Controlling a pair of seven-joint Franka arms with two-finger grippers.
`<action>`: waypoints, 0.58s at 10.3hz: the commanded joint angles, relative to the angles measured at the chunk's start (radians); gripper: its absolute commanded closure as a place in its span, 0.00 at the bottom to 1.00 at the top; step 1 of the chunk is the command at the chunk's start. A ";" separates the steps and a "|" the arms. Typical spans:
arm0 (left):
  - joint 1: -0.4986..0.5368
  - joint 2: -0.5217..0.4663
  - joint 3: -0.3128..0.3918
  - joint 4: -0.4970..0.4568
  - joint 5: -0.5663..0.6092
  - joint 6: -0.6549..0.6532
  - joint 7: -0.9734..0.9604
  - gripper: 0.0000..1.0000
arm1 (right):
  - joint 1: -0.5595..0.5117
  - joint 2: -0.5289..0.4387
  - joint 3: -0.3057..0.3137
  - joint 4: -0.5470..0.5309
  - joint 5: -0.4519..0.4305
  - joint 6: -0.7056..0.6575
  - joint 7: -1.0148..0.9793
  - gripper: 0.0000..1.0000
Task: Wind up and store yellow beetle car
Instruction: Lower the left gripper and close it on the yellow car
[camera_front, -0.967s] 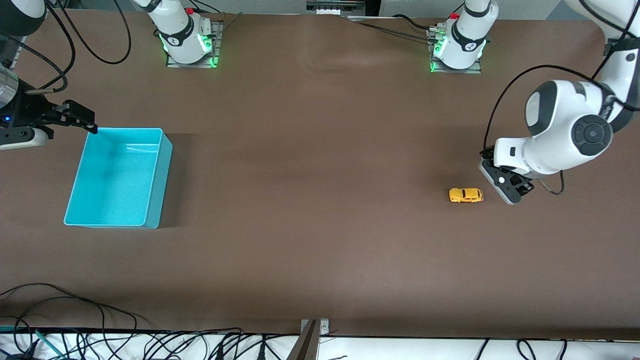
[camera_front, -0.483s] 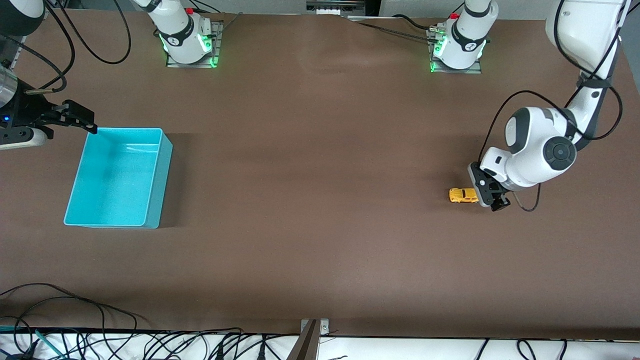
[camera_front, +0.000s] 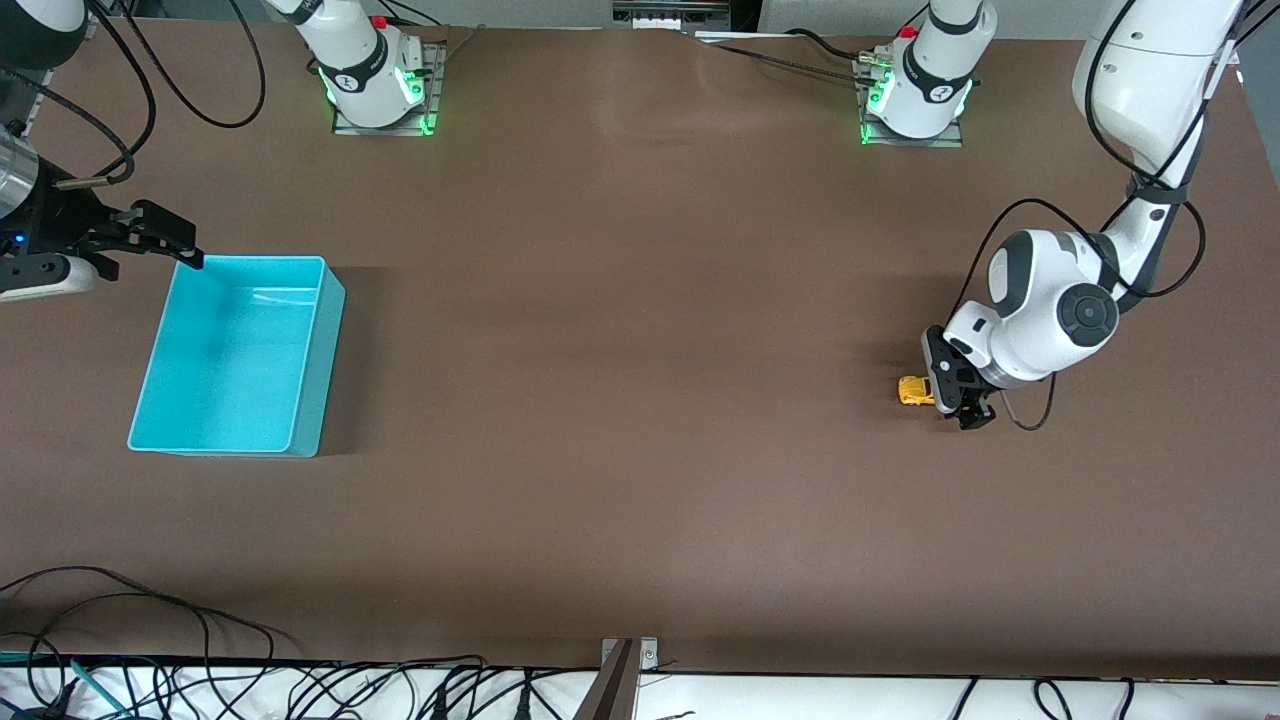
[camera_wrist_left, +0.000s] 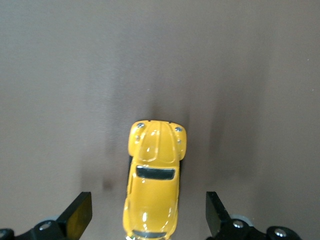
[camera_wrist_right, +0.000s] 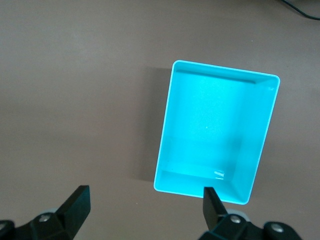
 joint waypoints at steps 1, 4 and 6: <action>-0.003 -0.004 -0.002 -0.021 0.035 0.024 0.021 0.00 | -0.015 0.006 -0.001 -0.006 0.023 0.012 -0.044 0.00; -0.010 -0.007 -0.003 -0.024 0.041 0.024 0.076 0.40 | -0.016 0.006 -0.012 -0.008 0.023 0.011 -0.049 0.00; -0.010 -0.007 -0.005 -0.024 0.041 0.022 0.078 0.75 | -0.016 0.007 -0.013 -0.008 0.023 0.011 -0.053 0.00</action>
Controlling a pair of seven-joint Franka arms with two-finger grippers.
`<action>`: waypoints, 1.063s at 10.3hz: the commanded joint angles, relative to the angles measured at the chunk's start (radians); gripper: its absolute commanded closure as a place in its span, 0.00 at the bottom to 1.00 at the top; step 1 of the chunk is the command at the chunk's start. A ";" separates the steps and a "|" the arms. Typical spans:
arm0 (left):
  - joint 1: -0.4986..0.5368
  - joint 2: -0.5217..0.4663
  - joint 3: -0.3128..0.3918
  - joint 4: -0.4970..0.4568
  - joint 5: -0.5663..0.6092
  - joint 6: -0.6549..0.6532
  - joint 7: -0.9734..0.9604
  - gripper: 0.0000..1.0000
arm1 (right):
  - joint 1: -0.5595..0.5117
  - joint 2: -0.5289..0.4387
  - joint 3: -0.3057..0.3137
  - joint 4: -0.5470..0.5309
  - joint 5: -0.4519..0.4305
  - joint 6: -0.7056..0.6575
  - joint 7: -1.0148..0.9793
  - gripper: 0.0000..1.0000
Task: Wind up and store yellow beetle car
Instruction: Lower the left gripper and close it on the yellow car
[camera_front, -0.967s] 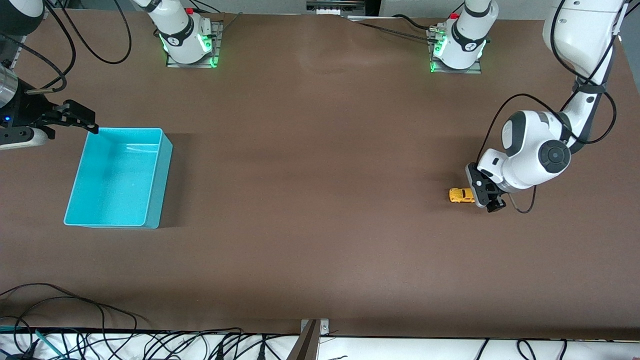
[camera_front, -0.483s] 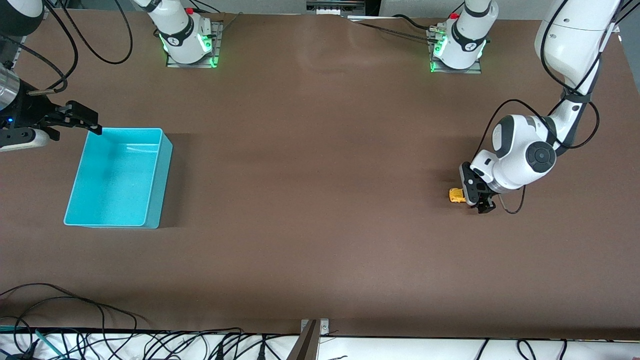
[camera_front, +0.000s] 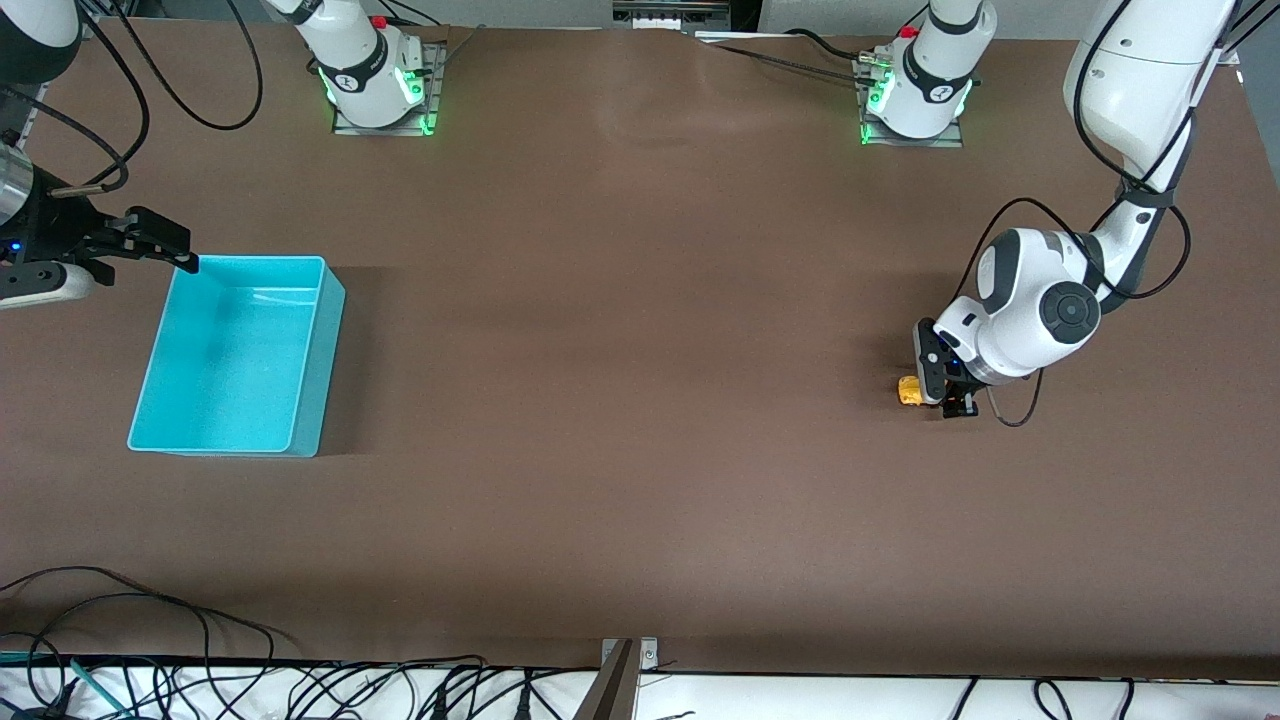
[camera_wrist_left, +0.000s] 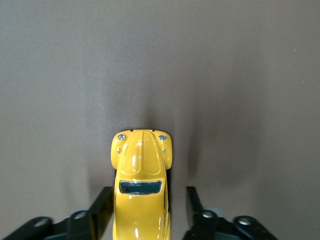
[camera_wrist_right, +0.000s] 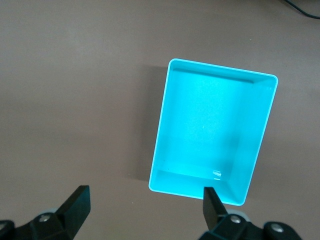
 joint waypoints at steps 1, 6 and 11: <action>0.000 -0.010 0.000 -0.012 0.022 0.012 0.021 0.85 | -0.010 0.000 -0.001 -0.006 0.022 0.008 -0.026 0.00; -0.011 -0.009 -0.002 -0.009 0.022 0.012 0.026 0.92 | -0.018 0.008 -0.010 -0.008 0.023 0.018 -0.057 0.00; -0.009 0.000 -0.002 -0.005 0.020 0.012 0.056 0.93 | -0.016 0.014 -0.010 -0.008 0.023 0.019 -0.057 0.00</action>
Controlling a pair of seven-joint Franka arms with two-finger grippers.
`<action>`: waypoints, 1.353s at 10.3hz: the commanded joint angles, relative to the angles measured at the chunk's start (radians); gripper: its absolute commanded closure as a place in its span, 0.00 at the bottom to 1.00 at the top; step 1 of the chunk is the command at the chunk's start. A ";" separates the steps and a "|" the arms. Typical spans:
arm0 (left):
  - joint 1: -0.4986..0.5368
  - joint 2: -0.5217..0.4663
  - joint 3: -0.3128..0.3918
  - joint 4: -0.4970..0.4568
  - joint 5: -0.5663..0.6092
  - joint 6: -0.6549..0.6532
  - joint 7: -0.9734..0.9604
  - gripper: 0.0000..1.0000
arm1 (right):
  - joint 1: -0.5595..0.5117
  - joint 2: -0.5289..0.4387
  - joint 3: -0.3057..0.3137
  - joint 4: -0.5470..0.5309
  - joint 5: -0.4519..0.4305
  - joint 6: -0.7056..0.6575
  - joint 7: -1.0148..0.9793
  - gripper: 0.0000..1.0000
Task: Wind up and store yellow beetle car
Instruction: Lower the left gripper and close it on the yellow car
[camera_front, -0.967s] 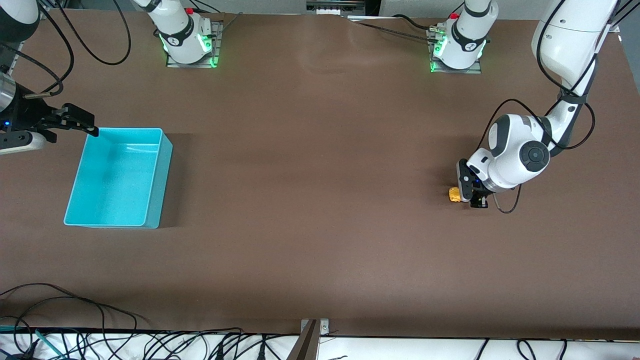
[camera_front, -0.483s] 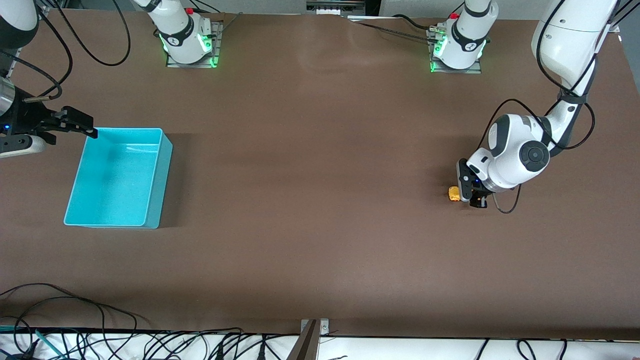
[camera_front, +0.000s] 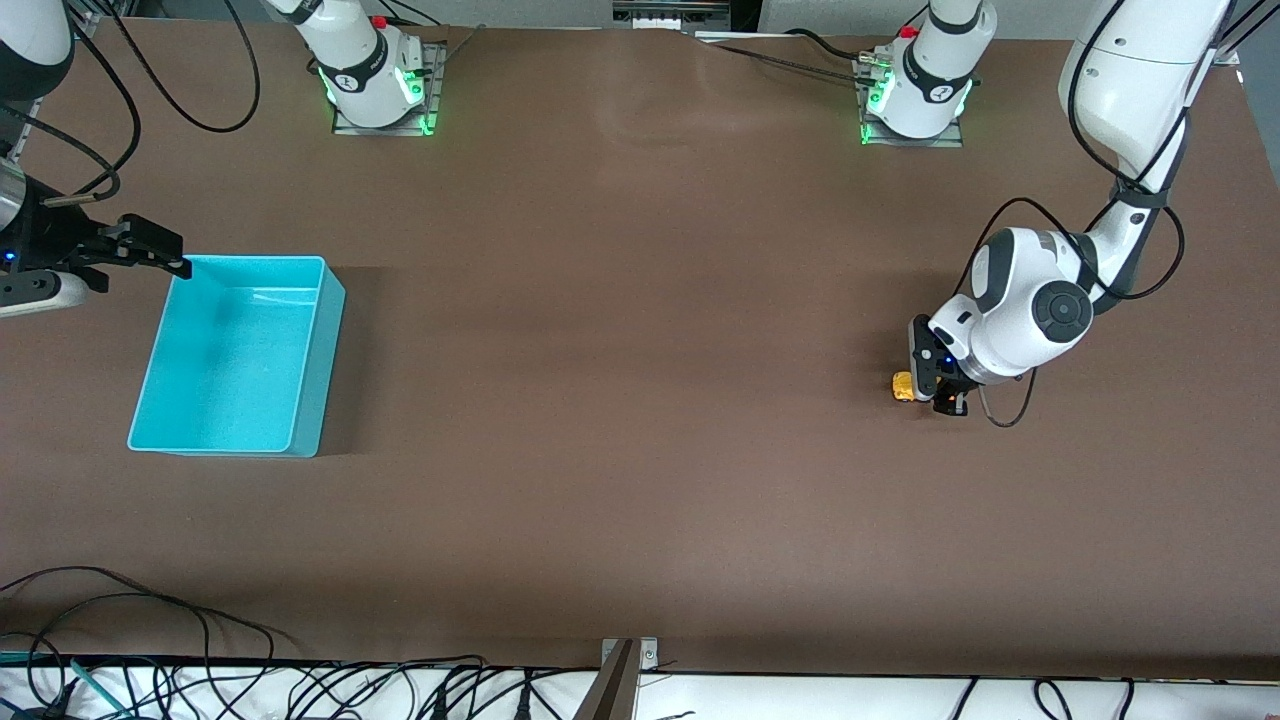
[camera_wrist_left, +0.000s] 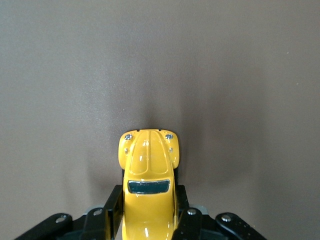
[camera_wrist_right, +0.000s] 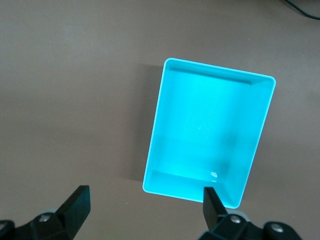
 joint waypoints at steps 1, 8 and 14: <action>0.006 0.004 0.002 -0.005 0.020 0.010 0.020 0.92 | -0.007 -0.004 0.000 -0.008 0.023 0.009 -0.021 0.00; 0.132 0.045 0.002 0.032 0.020 0.010 0.139 0.90 | -0.008 -0.004 -0.017 -0.008 0.023 0.009 -0.063 0.00; 0.269 0.105 0.003 0.101 0.019 0.009 0.309 0.89 | -0.004 -0.011 -0.013 -0.008 0.021 0.006 -0.048 0.00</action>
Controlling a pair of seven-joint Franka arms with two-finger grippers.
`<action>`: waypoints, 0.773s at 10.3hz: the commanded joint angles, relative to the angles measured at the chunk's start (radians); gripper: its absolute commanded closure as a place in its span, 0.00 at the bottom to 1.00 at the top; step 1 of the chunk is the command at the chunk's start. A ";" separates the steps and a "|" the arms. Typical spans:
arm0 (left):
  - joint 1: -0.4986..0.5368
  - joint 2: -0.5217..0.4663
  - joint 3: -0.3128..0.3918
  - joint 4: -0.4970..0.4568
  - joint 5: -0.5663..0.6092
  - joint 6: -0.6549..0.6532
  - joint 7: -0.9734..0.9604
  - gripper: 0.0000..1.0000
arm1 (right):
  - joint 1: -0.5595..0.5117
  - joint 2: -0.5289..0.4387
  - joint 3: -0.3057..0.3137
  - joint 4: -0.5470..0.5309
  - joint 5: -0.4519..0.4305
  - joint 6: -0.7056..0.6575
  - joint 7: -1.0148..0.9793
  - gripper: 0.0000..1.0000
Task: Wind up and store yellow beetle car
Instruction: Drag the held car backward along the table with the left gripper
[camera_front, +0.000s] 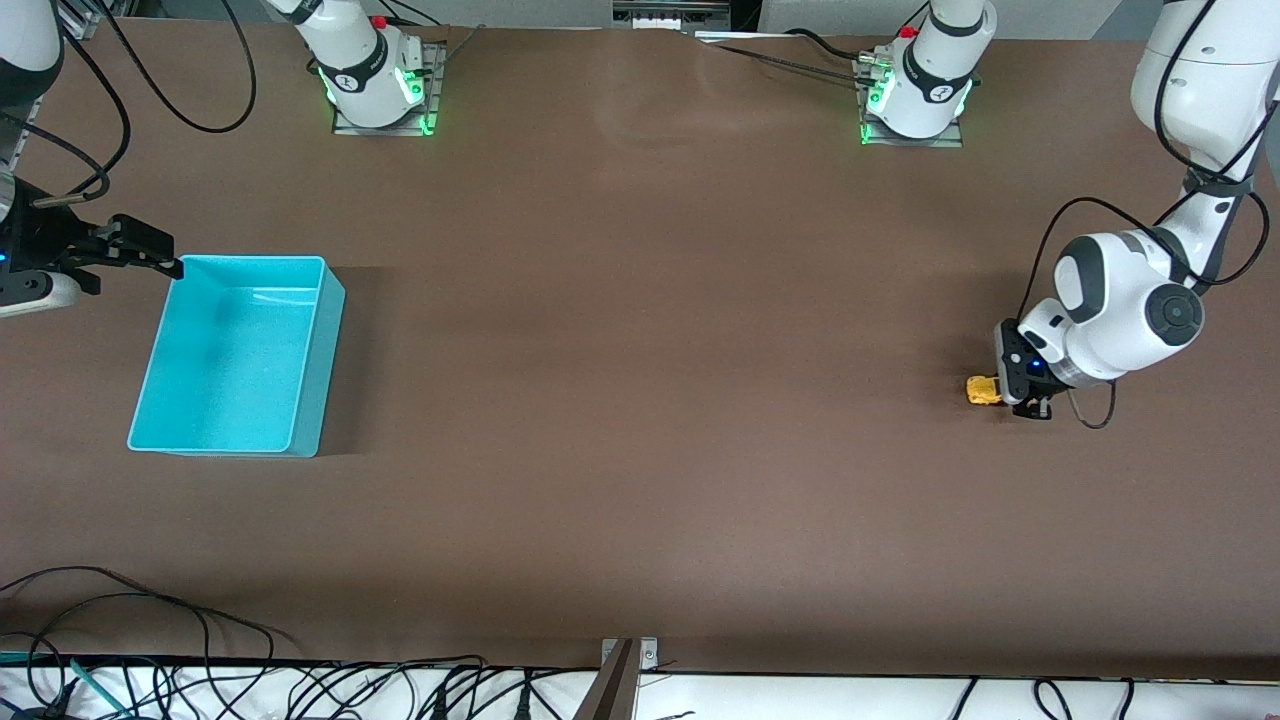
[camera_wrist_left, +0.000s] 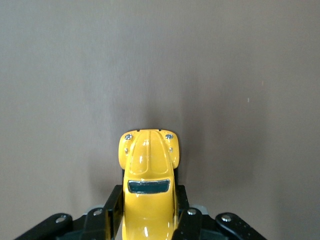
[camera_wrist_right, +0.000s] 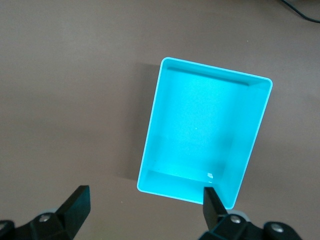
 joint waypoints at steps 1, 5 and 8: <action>0.050 0.086 -0.004 0.074 0.019 0.016 0.089 0.89 | 0.002 -0.012 0.007 -0.008 0.016 0.002 -0.005 0.00; 0.102 0.089 -0.002 0.090 0.020 0.016 0.115 0.89 | 0.039 -0.014 0.010 -0.005 -0.019 -0.001 0.034 0.00; 0.113 0.089 -0.001 0.091 0.020 0.016 0.115 0.89 | 0.042 -0.015 0.010 -0.006 -0.019 -0.004 0.036 0.00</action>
